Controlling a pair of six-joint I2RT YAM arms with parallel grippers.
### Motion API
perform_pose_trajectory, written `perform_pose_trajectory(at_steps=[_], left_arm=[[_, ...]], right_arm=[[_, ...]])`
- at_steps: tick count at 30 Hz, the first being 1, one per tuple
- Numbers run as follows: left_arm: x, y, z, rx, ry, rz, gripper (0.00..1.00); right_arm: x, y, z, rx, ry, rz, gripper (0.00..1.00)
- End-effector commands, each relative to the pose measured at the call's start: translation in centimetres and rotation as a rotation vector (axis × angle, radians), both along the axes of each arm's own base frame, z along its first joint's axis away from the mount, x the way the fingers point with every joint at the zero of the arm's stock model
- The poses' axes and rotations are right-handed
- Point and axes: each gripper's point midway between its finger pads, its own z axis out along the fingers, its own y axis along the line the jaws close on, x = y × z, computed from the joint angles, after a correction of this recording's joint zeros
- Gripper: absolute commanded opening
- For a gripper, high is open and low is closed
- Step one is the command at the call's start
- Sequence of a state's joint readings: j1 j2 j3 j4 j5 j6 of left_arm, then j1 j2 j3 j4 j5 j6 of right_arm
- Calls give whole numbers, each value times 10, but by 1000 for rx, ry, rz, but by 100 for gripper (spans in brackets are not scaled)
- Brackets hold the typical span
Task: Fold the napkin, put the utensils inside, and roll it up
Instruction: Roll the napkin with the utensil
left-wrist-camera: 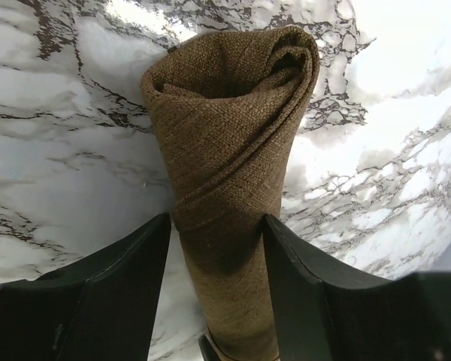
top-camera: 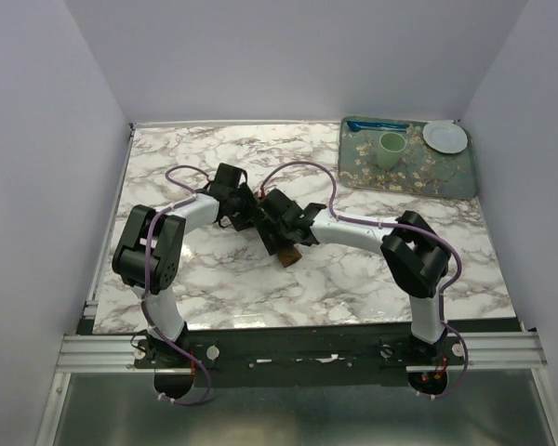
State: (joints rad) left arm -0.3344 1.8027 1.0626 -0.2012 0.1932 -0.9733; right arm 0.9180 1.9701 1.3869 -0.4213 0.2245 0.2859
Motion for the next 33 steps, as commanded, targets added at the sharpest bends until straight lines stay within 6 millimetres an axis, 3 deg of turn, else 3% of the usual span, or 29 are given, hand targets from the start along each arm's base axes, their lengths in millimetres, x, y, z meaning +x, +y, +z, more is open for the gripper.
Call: perform_pose_trajectory(at_steps=[1,7,12,18,22,26,27,33], left_arm=[[-3,19,-24,120,37,52,59],[-7,25,-26,144,41,63,54],[-9,25,-27,145,43,56,43],[-10,23,-27,134,46,48,40],[-8,22,-24,129,31,37,41],[-7,20,-18,121,17,19,48],[-3,21,-8,119,-7,1,54],[5,31,16,68,-45,3,73]], right_arm=[[1,4,-7,-55,-30,17,82],[0,10,-18,-123,-71,40,88],[6,6,-20,-199,-125,46,86],[11,-3,-24,-263,-159,53,77],[9,1,-29,-250,-137,69,59],[7,5,-34,-214,-108,67,53],[6,9,-34,-164,-84,58,42],[3,13,-32,-69,-32,46,37]])
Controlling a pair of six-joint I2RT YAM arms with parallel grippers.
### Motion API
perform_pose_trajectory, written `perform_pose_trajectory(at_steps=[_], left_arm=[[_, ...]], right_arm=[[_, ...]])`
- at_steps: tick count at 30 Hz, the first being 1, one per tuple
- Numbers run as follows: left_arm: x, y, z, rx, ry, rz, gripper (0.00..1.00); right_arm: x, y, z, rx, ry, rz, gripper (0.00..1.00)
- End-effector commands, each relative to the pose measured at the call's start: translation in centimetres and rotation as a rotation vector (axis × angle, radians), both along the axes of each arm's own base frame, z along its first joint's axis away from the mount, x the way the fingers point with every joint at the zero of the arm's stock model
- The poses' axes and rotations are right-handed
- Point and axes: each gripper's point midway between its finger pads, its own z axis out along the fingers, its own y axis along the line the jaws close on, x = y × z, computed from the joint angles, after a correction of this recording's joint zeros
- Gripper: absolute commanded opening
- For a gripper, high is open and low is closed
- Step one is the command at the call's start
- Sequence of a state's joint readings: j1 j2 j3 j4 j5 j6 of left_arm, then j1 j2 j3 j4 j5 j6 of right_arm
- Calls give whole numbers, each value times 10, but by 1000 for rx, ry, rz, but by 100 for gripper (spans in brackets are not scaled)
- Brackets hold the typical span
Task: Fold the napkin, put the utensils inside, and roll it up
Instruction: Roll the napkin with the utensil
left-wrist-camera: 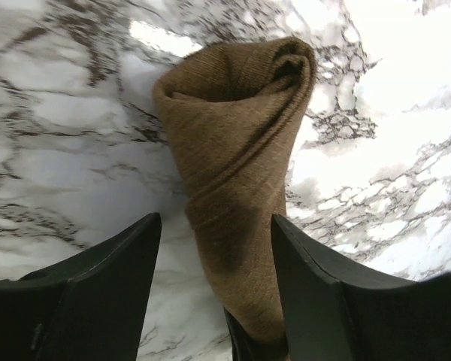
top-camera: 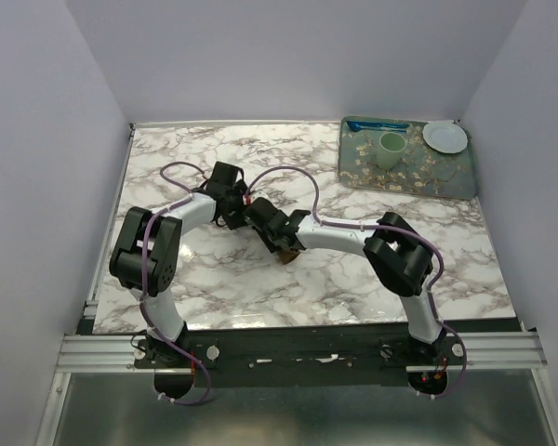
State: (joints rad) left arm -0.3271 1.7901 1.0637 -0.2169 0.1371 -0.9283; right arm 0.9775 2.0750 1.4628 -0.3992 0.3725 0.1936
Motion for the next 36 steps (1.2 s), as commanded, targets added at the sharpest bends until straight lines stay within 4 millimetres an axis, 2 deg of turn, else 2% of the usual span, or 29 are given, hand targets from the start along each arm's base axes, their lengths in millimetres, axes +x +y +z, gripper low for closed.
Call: perform_pose_trajectory(at_steps=[1,5,9,11,12,19,24,36], left_arm=[[3,26,17,-5,-14,19,74],[4,46,31,-21,-32,68,78],[0,52,39,-39,-33,94,79],[-7,44,41,-69,-20,82,79],[-11,39,41,-84,-7,92,79],[-36,0,24,-117,84,100,77],[-30,-13,16,-98,98,97,77],[-10,-21,5,-45,96,112,70]], right_arm=[[-8,-3,-19,62,95,-14,36],[-8,-2,-19,118,136,-21,34],[-16,4,-20,234,243,-20,32],[-13,3,-20,263,277,-31,31],[-20,9,-20,298,328,-11,28],[-25,13,-16,442,480,-29,28],[-29,14,-17,499,540,-36,29],[-27,10,-20,600,618,-76,29]])
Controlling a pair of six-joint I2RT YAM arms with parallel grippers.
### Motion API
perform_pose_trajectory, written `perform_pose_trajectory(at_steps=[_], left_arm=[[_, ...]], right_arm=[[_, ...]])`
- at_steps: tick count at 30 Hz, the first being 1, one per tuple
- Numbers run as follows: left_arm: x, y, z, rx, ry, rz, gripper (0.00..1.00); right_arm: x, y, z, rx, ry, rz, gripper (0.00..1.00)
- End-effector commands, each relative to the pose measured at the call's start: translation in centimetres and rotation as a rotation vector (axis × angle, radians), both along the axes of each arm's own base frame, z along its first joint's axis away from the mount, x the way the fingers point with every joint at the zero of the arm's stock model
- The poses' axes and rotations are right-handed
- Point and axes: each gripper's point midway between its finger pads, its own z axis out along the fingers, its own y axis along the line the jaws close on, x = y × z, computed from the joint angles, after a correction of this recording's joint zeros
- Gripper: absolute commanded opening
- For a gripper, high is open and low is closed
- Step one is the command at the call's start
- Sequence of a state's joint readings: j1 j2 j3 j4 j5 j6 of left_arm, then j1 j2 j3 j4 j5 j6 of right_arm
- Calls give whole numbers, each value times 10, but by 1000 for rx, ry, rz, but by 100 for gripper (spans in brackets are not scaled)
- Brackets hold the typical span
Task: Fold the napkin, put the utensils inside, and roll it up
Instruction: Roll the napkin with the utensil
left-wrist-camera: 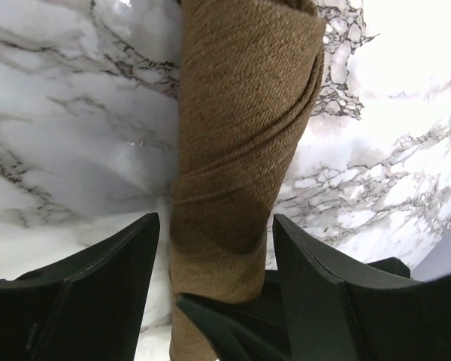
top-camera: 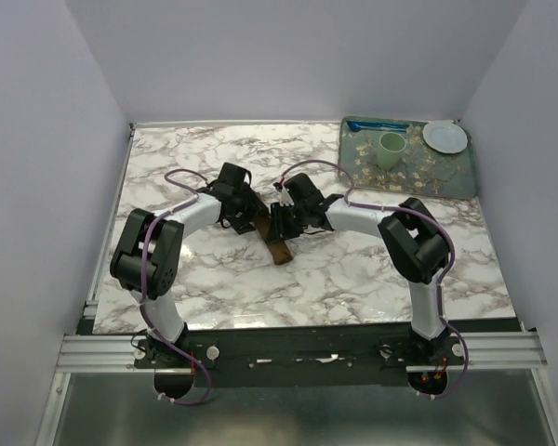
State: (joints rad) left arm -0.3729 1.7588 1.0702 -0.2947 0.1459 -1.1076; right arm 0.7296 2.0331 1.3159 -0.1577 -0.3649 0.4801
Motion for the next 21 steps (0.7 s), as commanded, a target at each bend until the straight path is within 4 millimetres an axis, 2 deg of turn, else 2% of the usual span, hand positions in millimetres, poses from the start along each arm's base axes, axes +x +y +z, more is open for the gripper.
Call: perform_pose_trajectory(at_steps=[1,18,21], left_arm=[[10,-2,-4,36,-1,14,69],[11,-11,-13,143,-2,-20,63],[13,-4,-18,190,-10,-10,62]], right_arm=[[-18,-11,-25,7,134,-2,29],[-19,-11,-29,109,240,-29,29],[-19,-10,-27,132,254,-33,30]])
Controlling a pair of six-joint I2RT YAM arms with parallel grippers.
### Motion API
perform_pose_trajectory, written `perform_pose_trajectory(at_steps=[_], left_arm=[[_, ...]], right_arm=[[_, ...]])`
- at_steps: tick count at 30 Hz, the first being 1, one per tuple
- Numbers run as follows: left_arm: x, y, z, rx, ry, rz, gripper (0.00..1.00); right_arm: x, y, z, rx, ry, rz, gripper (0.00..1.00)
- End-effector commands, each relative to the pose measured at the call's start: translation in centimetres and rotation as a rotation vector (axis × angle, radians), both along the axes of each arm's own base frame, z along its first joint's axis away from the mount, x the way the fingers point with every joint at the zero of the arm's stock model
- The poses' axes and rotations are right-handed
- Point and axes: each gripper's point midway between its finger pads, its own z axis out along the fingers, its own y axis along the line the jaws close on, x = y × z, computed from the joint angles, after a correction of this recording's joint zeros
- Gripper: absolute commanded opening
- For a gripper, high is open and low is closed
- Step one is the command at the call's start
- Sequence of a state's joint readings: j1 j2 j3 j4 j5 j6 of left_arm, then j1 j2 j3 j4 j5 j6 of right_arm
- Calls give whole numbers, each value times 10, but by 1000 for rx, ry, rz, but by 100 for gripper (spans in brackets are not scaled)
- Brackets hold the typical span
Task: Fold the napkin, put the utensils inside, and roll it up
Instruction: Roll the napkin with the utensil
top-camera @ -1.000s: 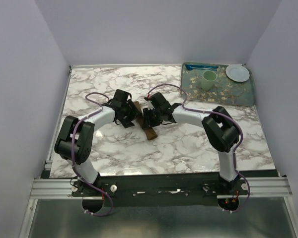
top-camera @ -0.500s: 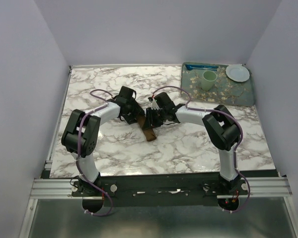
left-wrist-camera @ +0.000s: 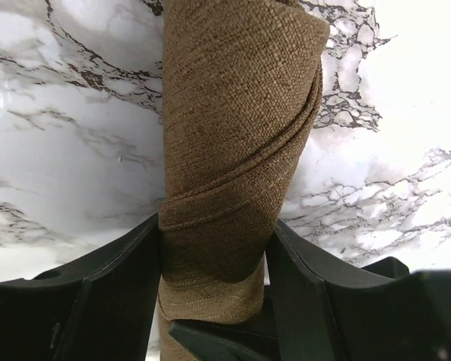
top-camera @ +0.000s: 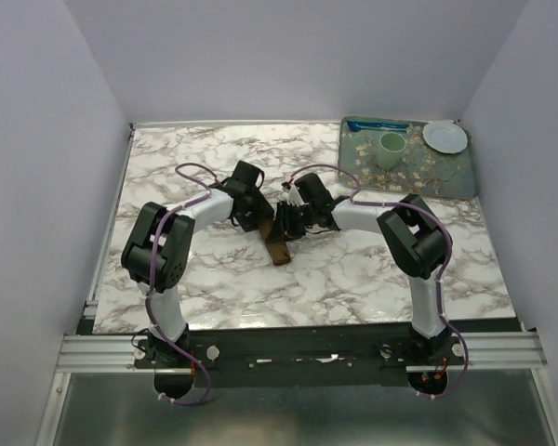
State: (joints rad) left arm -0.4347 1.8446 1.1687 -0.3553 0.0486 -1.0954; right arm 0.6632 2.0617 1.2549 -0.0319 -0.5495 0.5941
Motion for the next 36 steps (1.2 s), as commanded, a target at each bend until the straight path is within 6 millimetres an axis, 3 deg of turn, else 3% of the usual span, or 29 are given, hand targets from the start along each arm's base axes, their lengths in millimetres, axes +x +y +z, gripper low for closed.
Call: perform_pose_trajectory(at_steps=[1,16,23,26,36], left_arm=[[6,9,-7,97,-19,6,61],[9,4,-10,214,-79,-93,56],[6,6,-3,249,-117,-148,70],[8,6,5,244,-143,-160,72],[6,5,4,254,-129,-204,74]], right_arm=[[-18,-8,-25,-8,127,-7,30],[-31,4,-21,193,264,-109,30],[-31,4,-18,262,269,-150,30],[-32,4,-22,271,281,-149,30],[-36,-2,-26,321,323,-156,30]])
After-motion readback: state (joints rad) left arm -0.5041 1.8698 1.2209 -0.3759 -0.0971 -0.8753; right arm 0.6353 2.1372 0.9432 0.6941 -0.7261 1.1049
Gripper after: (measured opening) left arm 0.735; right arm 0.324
